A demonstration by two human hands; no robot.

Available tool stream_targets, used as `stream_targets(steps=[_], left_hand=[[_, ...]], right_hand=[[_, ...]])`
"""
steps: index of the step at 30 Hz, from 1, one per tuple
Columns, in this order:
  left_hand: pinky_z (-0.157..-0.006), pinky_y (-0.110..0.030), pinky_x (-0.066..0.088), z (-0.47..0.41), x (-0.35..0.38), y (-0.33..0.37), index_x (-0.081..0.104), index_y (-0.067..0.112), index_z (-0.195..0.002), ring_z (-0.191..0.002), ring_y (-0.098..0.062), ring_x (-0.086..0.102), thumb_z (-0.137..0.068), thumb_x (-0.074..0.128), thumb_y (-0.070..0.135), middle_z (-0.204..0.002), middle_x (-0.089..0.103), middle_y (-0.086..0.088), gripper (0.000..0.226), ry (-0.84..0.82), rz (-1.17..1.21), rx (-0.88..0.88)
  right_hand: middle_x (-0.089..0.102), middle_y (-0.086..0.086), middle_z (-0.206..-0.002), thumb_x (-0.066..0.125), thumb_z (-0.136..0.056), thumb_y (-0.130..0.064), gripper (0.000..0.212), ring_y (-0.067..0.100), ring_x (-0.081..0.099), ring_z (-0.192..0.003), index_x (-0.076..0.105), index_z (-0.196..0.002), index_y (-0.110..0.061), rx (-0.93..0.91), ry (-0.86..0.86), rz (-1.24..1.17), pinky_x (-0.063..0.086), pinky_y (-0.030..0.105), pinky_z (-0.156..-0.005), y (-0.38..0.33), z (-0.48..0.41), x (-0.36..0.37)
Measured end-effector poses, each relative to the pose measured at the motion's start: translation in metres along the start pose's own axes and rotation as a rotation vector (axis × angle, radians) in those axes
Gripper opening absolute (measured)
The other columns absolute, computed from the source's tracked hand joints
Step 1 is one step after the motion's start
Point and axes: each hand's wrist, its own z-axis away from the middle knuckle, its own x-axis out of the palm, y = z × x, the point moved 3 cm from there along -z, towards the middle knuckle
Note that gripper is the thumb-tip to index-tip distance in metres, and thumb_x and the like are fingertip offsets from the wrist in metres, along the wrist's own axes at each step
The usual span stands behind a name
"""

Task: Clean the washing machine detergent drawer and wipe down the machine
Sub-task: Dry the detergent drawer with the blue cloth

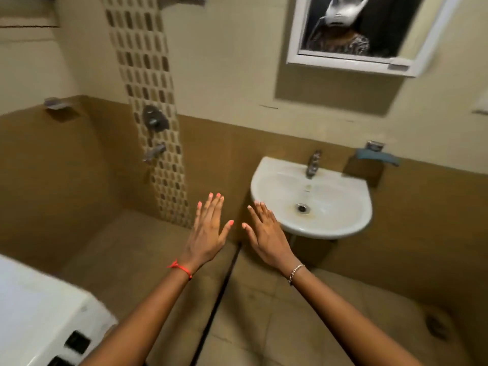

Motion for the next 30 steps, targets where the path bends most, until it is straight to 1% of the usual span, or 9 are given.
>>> stream_targets(steps=[4, 9, 13, 15, 18, 20, 23, 26, 30], left_hand=[[-0.115, -0.032, -0.008, -0.055, 0.052, 0.054, 0.017, 0.007, -0.147, -0.141, -0.011, -0.004, -0.086, 0.016, 0.054, -0.156, 0.014, -0.006, 0.077, -0.062, 0.057, 0.061], [-0.115, -0.028, -0.008, -0.101, 0.104, 0.098, 0.016, 0.01, -0.148, -0.145, -0.013, 0.002, -0.085, 0.004, 0.068, -0.157, 0.014, -0.004, 0.087, -0.174, 0.129, 0.168], [-0.116, -0.027, -0.007, -0.135, 0.137, 0.117, 0.015, 0.012, -0.148, -0.143, -0.009, 0.0, -0.083, -0.007, 0.068, -0.157, 0.015, -0.003, 0.089, -0.221, 0.143, 0.212], [-0.116, -0.028, -0.006, -0.153, 0.151, 0.124, 0.015, 0.012, -0.148, -0.144, -0.01, 0.002, -0.083, -0.008, 0.068, -0.157, 0.015, -0.003, 0.088, -0.23, 0.149, 0.226], [-0.116, -0.027, -0.006, -0.184, 0.177, 0.131, 0.017, 0.012, -0.148, -0.145, -0.011, 0.005, -0.082, -0.008, 0.069, -0.157, 0.016, -0.003, 0.09, -0.252, 0.181, 0.235], [-0.117, -0.027, -0.004, -0.205, 0.194, 0.136, 0.018, 0.012, -0.148, -0.145, -0.012, 0.006, -0.081, -0.005, 0.069, -0.156, 0.017, -0.003, 0.091, -0.267, 0.225, 0.244], [-0.116, -0.024, -0.003, -0.24, 0.218, 0.145, 0.018, 0.011, -0.148, -0.144, -0.009, 0.006, -0.085, 0.004, 0.068, -0.156, 0.017, -0.003, 0.086, -0.293, 0.292, 0.235], [-0.114, -0.019, 0.001, -0.275, 0.24, 0.155, 0.019, 0.012, -0.148, -0.144, -0.011, 0.012, -0.097, 0.033, 0.045, -0.156, 0.02, -0.001, 0.062, -0.355, 0.395, 0.192], [-0.109, -0.015, 0.013, -0.32, 0.267, 0.165, 0.027, 0.011, -0.145, -0.141, -0.015, 0.026, -0.097, 0.043, 0.031, -0.152, 0.029, -0.003, 0.055, -0.388, 0.494, 0.168]], right_hand=[[0.003, 0.004, -0.158, -0.008, -0.078, -0.066, 0.091, 0.014, -0.003, -0.146, 0.013, -0.149, -0.013, 0.1, 0.017, 0.023, -0.009, 0.02, -0.113, 0.082, -0.003, -0.029], [0.011, 0.004, -0.157, -0.015, -0.074, -0.067, 0.099, 0.014, 0.005, -0.146, 0.021, -0.148, -0.012, 0.21, 0.1, -0.011, -0.006, 0.02, -0.113, 0.154, -0.007, -0.047], [0.012, 0.004, -0.157, -0.016, -0.071, -0.069, 0.102, 0.013, 0.005, -0.146, 0.019, -0.148, -0.011, 0.277, 0.141, -0.036, -0.004, 0.02, -0.113, 0.191, -0.017, -0.053], [0.013, 0.004, -0.157, -0.008, -0.076, -0.065, 0.094, 0.013, 0.005, -0.146, 0.02, -0.148, -0.012, 0.305, 0.152, -0.05, -0.004, 0.018, -0.113, 0.205, -0.026, -0.055], [0.011, 0.003, -0.157, 0.022, -0.096, -0.049, 0.064, 0.013, 0.004, -0.146, 0.02, -0.148, -0.012, 0.363, 0.146, -0.058, -0.004, 0.018, -0.113, 0.235, -0.047, -0.055], [0.012, 0.004, -0.157, 0.031, -0.101, -0.035, 0.054, 0.014, 0.005, -0.146, 0.021, -0.148, -0.011, 0.381, 0.164, -0.062, -0.003, 0.019, -0.114, 0.258, -0.061, -0.053], [0.012, 0.003, -0.157, 0.031, -0.101, -0.034, 0.053, 0.012, 0.004, -0.146, 0.021, -0.148, -0.012, 0.433, 0.167, -0.091, 0.0, 0.021, -0.115, 0.29, -0.085, -0.054], [0.013, 0.003, -0.157, 0.031, -0.101, -0.033, 0.053, 0.012, 0.006, -0.146, 0.022, -0.148, -0.011, 0.493, 0.169, -0.136, 0.003, 0.022, -0.116, 0.32, -0.108, -0.063], [0.024, 0.005, -0.154, 0.034, -0.101, -0.029, 0.05, 0.015, 0.017, -0.144, 0.029, -0.145, -0.008, 0.565, 0.265, -0.194, 0.008, 0.018, -0.112, 0.357, -0.134, -0.077]])
